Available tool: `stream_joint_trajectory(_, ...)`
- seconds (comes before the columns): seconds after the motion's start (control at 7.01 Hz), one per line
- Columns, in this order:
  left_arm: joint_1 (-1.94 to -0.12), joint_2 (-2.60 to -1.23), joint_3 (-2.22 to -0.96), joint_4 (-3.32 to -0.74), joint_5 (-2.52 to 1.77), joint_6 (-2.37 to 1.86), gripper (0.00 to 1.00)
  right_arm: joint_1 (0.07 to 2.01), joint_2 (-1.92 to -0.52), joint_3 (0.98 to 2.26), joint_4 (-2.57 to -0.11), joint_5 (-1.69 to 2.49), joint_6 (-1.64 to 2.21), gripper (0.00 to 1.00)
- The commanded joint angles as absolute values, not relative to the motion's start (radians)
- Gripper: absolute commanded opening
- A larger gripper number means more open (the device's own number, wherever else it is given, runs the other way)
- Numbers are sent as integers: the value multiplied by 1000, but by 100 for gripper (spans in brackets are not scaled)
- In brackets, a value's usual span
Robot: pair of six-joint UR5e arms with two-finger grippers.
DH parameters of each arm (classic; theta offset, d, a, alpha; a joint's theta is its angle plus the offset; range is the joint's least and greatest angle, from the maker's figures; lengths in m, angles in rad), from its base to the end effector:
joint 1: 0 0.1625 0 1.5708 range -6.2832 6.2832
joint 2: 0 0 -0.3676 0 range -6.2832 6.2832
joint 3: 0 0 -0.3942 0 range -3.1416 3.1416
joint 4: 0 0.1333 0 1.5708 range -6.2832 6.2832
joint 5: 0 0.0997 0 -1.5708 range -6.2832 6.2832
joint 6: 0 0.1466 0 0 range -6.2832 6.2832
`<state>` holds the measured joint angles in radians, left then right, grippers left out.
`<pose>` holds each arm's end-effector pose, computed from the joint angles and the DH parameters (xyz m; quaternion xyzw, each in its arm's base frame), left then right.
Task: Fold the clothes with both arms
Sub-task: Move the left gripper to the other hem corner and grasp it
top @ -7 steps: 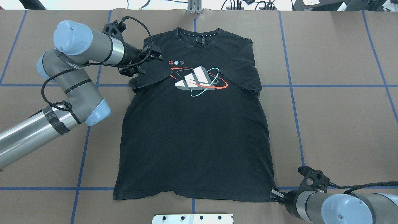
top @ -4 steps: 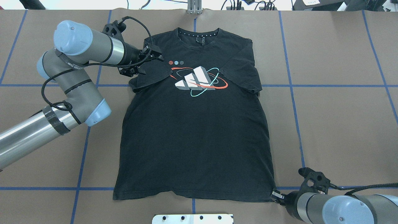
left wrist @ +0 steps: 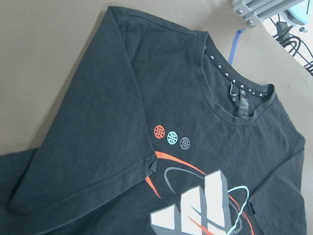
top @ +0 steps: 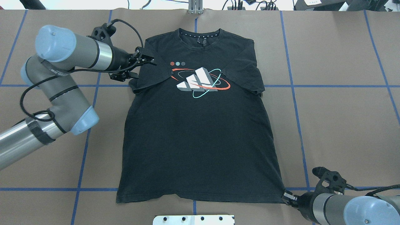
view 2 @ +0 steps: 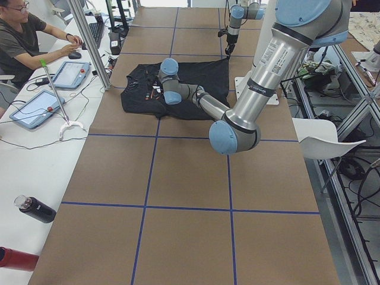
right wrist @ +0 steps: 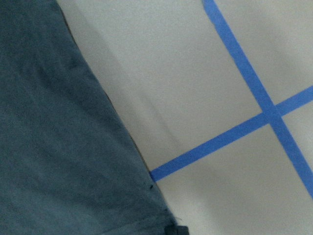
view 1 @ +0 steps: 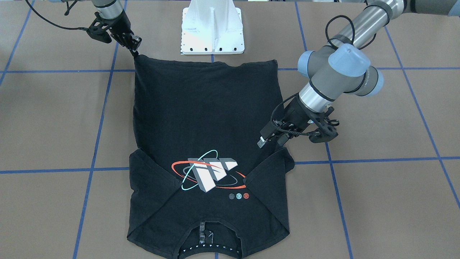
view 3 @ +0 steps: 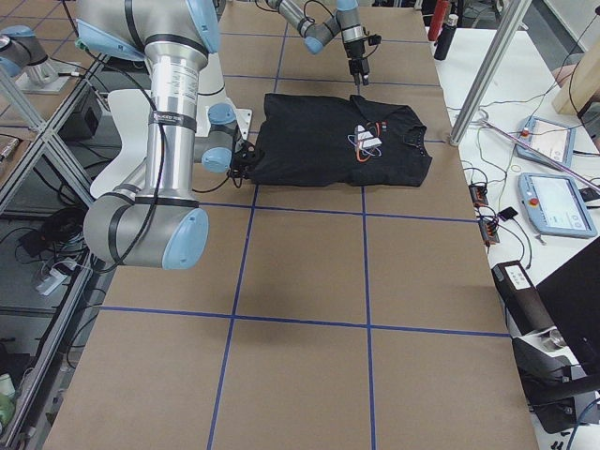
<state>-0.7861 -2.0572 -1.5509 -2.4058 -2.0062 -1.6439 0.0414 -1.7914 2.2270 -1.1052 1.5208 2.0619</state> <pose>0.4289 -0.5307 0.2494 0.0454 0.6143 -0.2046 0.7608 -0.4474 -0.1593 0.3676 -0.0751 -0.4294 0.2473 0.8653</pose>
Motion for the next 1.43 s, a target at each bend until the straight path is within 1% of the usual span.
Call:
stream_joint_trajectory(0.0, -719, -1907, -1707, -2357, -1879, -1707, 94, 51, -1802, 2244, -1103, 1543, 2062, 0)
stream_joint_trajectory(0.14, -633, -1878, -1801, -2201, -1762, -1736, 93, 51, -1802, 2244, -1098, 1549, 2062, 0)
stream_joint_trajectory(0.29, -552, -1808, -1960, -2033, -1711, -1761, 93, 51, -1801, 2243, -1095, 1552, 2063, 0)
stream_joint_trajectory(0.43, -429, -1664, -2093, -2020, -1625, -1854, 93, 51, -1799, 2243, -1094, 1551, 2062, 0)
stream_joint_trajectory(0.57, -341, -1620, -2117, -2020, -1556, -1921, 92, 51, -1799, 2241, -1094, 1551, 2062, 0)
stream_joint_trajectory(0.86, -214, -1600, -2112, -2017, -1542, -2015, 89, 51, -1795, 2235, -1094, 1552, 2062, 0)
stream_joint_trajectory(1.0, -160, -1589, -2109, -2013, -1542, -2061, 85, 51, -1795, 2235, -1094, 1552, 2062, 0)
stream_joint_trajectory(1.28, -120, -1577, -2099, -2013, -1542, -2089, 75, 49, -1793, 2237, -1092, 1552, 2062, 0)
